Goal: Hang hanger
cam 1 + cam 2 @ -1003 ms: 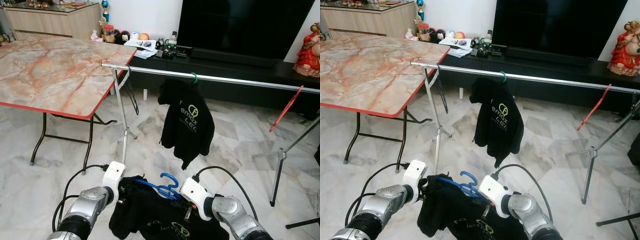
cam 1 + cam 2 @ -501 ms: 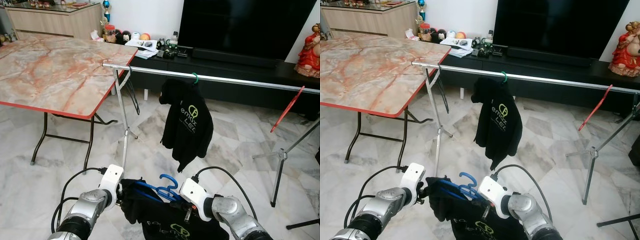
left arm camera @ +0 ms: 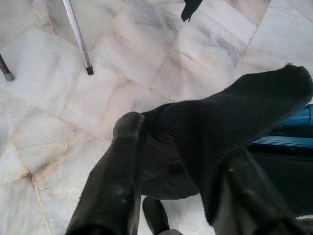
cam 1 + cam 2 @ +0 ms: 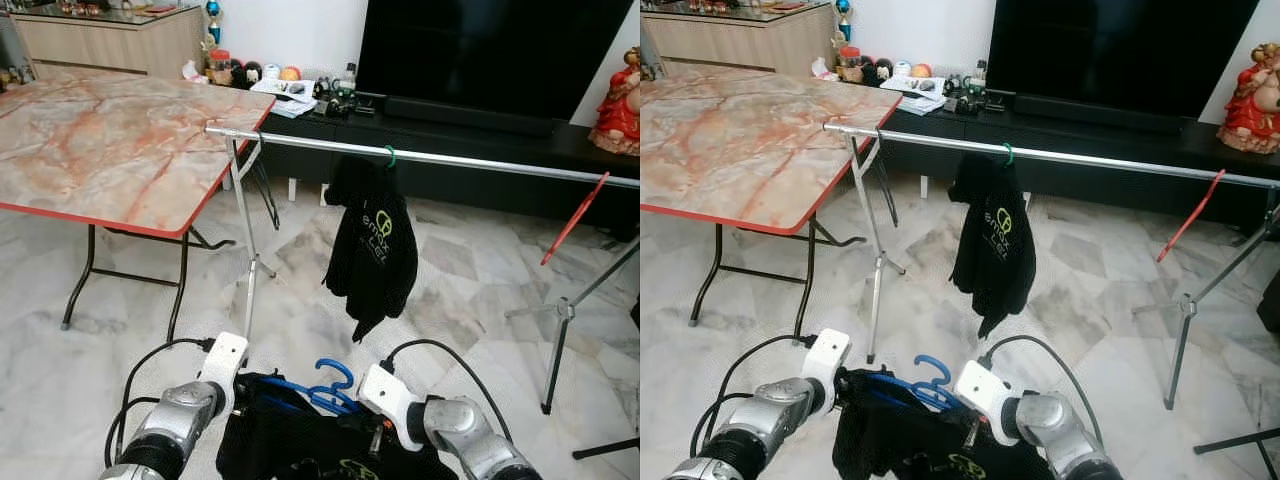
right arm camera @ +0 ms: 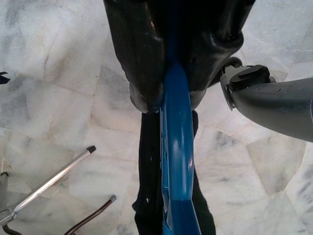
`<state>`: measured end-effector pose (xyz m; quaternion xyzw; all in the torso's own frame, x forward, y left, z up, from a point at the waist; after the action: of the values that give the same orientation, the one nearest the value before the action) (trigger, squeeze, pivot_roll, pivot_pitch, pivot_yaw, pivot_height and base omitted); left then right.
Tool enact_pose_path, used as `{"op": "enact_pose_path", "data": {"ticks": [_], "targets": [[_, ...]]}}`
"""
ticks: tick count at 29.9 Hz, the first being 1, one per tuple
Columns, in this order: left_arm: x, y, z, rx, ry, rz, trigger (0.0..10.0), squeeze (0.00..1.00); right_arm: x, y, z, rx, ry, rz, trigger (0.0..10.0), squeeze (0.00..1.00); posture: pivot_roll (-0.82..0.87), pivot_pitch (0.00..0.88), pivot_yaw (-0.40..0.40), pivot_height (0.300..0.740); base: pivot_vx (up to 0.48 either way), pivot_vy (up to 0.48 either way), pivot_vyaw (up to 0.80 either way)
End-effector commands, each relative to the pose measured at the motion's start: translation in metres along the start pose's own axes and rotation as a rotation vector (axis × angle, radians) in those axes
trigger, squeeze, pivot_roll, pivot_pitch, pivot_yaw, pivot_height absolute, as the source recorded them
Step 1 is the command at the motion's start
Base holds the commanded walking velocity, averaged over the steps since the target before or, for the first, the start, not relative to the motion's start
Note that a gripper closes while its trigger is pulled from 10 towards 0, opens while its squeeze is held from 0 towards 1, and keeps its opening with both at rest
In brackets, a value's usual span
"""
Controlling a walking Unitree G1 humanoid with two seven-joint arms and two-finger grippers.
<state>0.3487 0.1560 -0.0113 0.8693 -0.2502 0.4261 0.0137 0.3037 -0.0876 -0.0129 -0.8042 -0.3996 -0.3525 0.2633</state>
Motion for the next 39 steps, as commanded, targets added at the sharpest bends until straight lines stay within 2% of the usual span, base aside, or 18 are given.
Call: {"op": "enact_pose_path", "data": {"ticks": [1,19,31,34,36,39], "targets": [[0.004,-0.003,0.0,0.003,0.002,0.042,0.0,0.0,0.005,0.002,-0.002,-0.013,0.008,-0.036,10.0,0.0,0.14,0.0,-0.086,0.74,0.0,0.0,0.0],[0.0,0.005,0.0,-0.039,-0.013,0.087,0.0,0.0,-0.002,0.004,-0.002,-0.033,-0.021,-0.049,10.0,0.0,0.14,0.0,-0.087,0.74,0.0,0.0,0.0],[-0.001,-0.005,-0.003,-0.01,-0.014,0.09,0.0,0.0,-0.01,0.009,-0.004,-0.062,-0.055,-0.067,10.0,0.0,0.14,0.0,-0.088,0.74,0.0,0.0,0.0],[0.0,-0.016,-0.005,0.04,-0.004,0.072,0.0,0.0,-0.015,0.011,-0.008,-0.068,-0.079,-0.08,10.0,0.0,0.14,0.0,-0.088,0.74,0.0,0.0,0.0],[0.001,-0.035,-0.008,0.148,-0.003,0.045,0.0,0.0,-0.02,0.012,-0.01,-0.071,-0.099,-0.086,10.0,0.0,0.14,0.0,-0.09,0.74,0.0,0.0,0.0],[0.0,-0.051,-0.012,0.246,-0.009,0.024,0.0,0.0,-0.025,0.014,-0.013,-0.083,-0.107,-0.085,10.0,0.0,0.14,0.0,-0.09,0.74,0.0,0.0,0.0]]}}
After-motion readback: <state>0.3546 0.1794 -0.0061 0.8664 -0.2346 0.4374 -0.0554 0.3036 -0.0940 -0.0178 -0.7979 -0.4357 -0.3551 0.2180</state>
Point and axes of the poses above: a point about 5 cm out from each wrist's last joint towards the gripper, its own z axis pointing out of the wrist towards the gripper, its own x axis along the axis of the wrist's last joint, y = z × x, the point moved 5 cm from there along z, pointing out of the wrist towards the gripper, and after that the axes turned 13 degrees about z, right-handed, at the moved point
